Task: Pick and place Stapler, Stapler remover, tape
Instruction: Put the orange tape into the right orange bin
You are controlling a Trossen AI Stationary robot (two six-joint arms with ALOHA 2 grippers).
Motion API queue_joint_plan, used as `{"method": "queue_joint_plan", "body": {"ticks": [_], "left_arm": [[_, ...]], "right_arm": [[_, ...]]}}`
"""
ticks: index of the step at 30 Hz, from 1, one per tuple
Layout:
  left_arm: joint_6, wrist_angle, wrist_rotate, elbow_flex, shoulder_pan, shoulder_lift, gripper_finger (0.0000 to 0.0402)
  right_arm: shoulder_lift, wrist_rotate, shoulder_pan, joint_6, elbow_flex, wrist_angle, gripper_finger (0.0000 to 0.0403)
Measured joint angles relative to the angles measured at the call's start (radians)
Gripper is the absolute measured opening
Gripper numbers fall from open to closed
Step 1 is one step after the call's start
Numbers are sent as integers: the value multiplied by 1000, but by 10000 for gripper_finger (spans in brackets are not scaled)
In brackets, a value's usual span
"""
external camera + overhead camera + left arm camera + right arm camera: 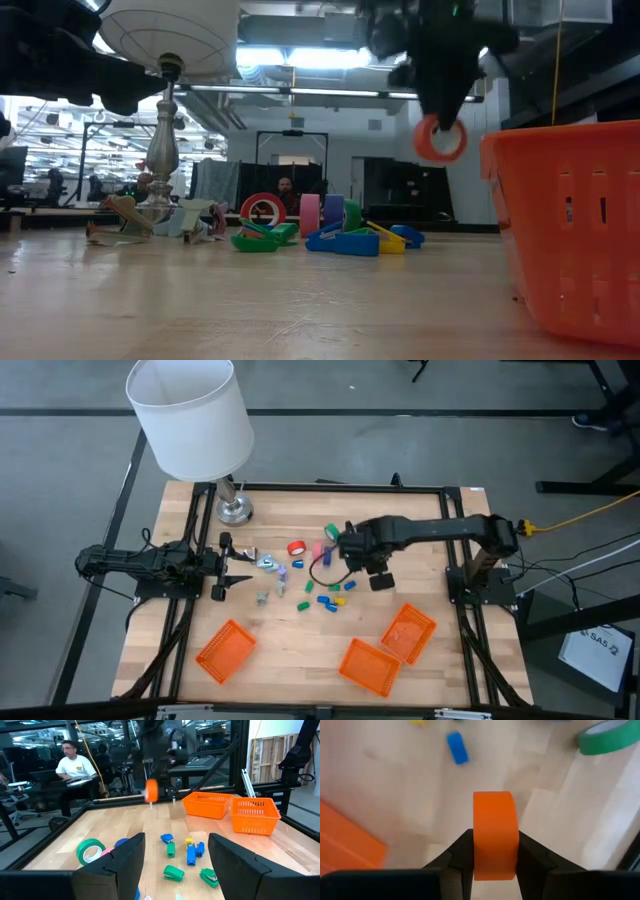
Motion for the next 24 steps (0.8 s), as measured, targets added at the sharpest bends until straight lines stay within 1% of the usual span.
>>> {"method": "queue_joint_plan", "body": {"ticks": [9, 12, 19, 24], "left_arm": [[0, 0, 0, 0, 0, 0, 215], [0, 0, 0, 0, 0, 0, 215], [0, 0, 0, 0, 0, 0, 215], [0, 0, 0, 0, 0, 0, 216]], "right_arm": [[-63, -166, 195, 467, 10, -29, 107], [-76, -185, 251, 632, 10, -47, 107], [-90, -187, 357, 982, 10, -122, 107], [-91, -275, 400, 1134, -26, -127, 107]]}}
